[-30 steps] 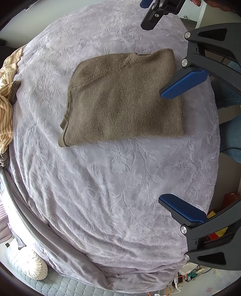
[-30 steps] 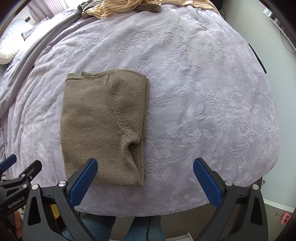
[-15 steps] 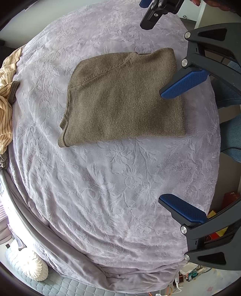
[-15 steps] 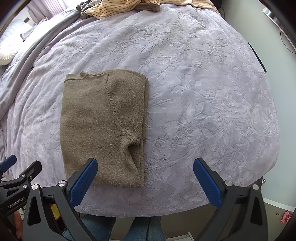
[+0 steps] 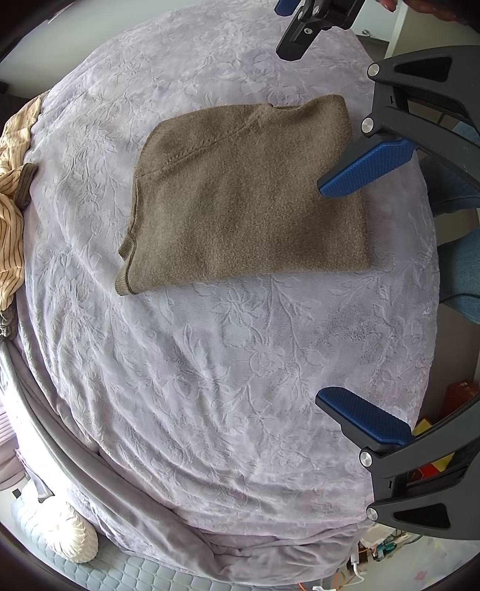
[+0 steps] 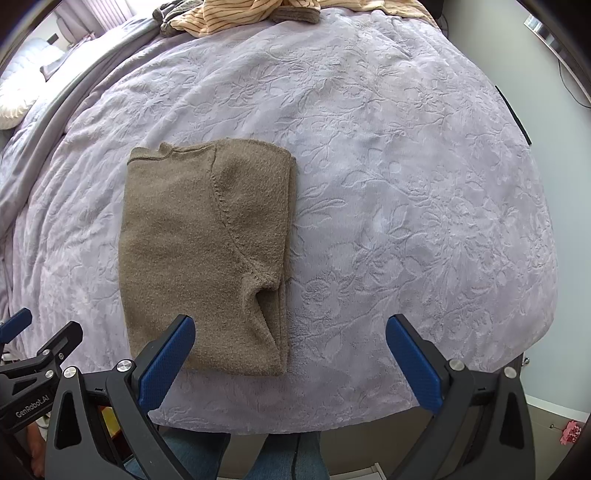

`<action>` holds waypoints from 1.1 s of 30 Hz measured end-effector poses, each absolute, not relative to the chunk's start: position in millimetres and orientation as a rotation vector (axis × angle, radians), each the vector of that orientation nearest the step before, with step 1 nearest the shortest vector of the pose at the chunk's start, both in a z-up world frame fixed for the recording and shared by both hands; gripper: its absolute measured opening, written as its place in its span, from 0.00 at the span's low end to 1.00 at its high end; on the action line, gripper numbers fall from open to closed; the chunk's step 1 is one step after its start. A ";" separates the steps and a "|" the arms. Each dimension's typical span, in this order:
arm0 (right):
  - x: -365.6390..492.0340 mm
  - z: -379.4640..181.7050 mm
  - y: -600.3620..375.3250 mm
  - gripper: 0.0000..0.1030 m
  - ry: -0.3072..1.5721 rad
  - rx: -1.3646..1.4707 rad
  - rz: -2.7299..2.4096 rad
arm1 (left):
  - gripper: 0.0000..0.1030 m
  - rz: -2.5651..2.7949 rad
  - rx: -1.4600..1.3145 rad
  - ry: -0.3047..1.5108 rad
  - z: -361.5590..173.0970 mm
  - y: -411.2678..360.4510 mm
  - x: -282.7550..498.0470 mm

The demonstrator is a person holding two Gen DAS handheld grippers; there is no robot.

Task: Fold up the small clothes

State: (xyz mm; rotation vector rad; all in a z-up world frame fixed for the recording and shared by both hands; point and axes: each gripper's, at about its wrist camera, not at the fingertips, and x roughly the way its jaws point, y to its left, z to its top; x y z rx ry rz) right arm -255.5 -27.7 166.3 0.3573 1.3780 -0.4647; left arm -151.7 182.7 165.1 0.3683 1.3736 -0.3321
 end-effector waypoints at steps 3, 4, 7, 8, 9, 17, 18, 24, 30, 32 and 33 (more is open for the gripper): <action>-255.6 166.2 -26.8 1.00 1.378 0.357 -0.465 | 1.00 -0.330 0.367 1.371 165.4 182.5 -152.6; -255.8 166.2 -27.5 1.00 1.377 0.357 -0.466 | 1.00 -0.332 0.368 1.371 165.2 183.0 -151.3; -255.5 166.3 -26.5 1.00 1.376 0.356 -0.467 | 1.00 -0.336 0.370 1.372 165.1 184.3 -149.7; -255.7 166.3 -27.0 1.00 1.376 0.357 -0.468 | 1.00 -0.336 0.371 1.371 165.4 184.1 -149.6; -255.1 166.8 -25.6 1.00 1.376 0.356 -0.468 | 1.00 -0.337 0.372 1.370 165.2 185.0 -150.0; -254.7 167.9 -23.4 1.00 1.375 0.354 -0.471 | 1.00 -0.336 0.371 1.372 165.8 184.5 -150.1; -254.7 168.0 -23.7 1.00 1.375 0.353 -0.473 | 1.00 -0.337 0.370 1.372 165.7 185.4 -150.4; -254.7 168.3 -20.9 1.00 1.372 0.355 -0.470 | 1.00 -0.336 0.373 1.372 166.0 185.3 -149.8; -253.3 168.0 -19.6 1.00 1.375 0.356 -0.467 | 1.00 -0.334 0.375 1.376 163.5 188.3 -147.2; -252.8 167.0 -18.2 1.00 1.377 0.355 -0.469 | 1.00 -0.333 0.373 1.381 162.2 190.0 -146.1; -252.5 166.2 -18.3 1.00 1.379 0.355 -0.469 | 1.00 -0.332 0.373 1.382 161.5 190.9 -146.0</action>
